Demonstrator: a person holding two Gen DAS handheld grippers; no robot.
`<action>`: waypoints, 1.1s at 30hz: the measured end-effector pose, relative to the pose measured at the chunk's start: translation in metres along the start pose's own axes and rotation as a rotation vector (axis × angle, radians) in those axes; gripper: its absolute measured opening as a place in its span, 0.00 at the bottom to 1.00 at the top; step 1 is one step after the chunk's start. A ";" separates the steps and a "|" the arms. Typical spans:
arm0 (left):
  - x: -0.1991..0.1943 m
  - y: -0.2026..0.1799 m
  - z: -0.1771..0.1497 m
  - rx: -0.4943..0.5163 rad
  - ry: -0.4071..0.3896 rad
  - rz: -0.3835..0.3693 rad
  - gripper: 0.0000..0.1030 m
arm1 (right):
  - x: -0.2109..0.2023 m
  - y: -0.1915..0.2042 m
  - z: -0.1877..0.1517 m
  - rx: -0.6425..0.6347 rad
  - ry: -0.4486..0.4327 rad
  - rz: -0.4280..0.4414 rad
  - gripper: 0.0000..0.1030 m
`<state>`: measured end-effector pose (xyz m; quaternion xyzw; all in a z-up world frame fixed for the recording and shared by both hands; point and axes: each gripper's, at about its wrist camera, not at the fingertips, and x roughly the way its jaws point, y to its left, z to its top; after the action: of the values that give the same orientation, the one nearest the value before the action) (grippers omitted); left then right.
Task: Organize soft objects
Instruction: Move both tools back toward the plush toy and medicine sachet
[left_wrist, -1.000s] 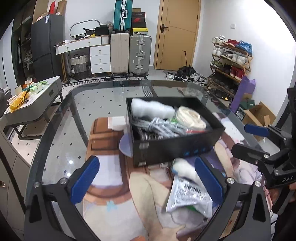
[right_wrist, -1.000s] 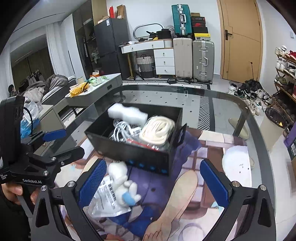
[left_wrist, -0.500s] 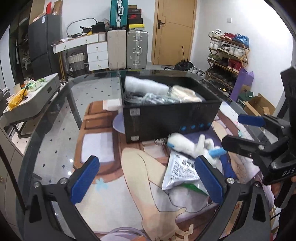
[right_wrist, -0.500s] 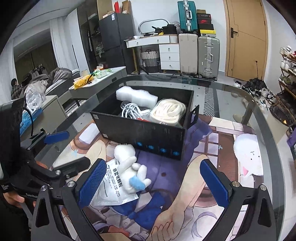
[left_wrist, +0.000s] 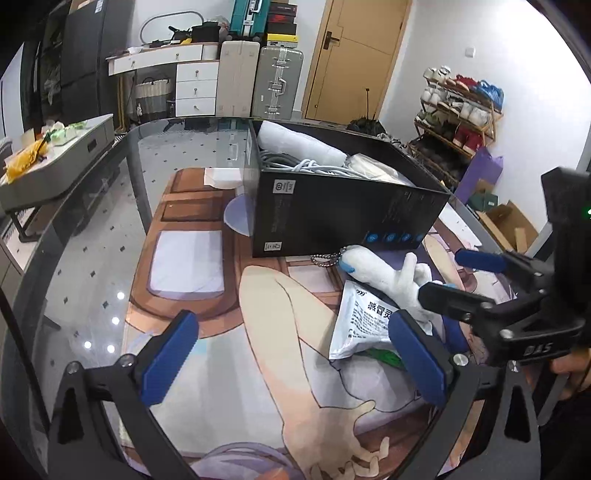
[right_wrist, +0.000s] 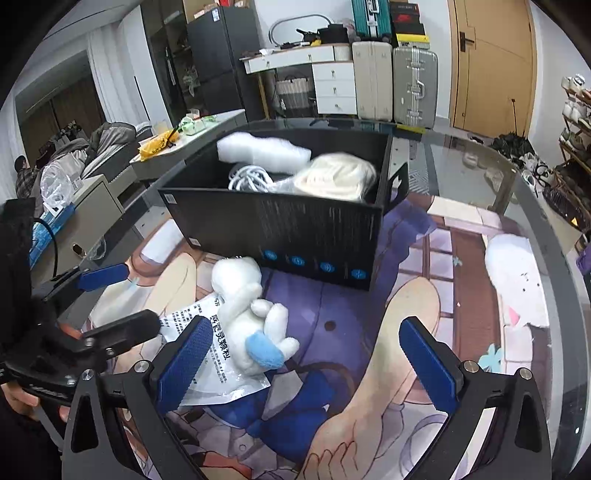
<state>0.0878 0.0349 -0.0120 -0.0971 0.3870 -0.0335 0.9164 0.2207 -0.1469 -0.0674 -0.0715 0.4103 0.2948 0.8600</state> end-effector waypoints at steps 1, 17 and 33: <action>-0.001 -0.001 0.000 0.001 -0.004 0.002 1.00 | 0.002 0.000 0.000 -0.001 0.007 0.000 0.99; 0.002 0.010 0.002 -0.045 0.005 -0.028 1.00 | 0.034 0.024 0.007 -0.034 0.072 -0.057 0.99; 0.004 0.010 0.002 -0.050 0.012 -0.043 1.00 | 0.013 -0.031 -0.009 0.074 0.080 -0.195 0.99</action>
<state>0.0919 0.0449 -0.0151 -0.1281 0.3908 -0.0438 0.9105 0.2388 -0.1698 -0.0868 -0.0910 0.4458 0.1912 0.8697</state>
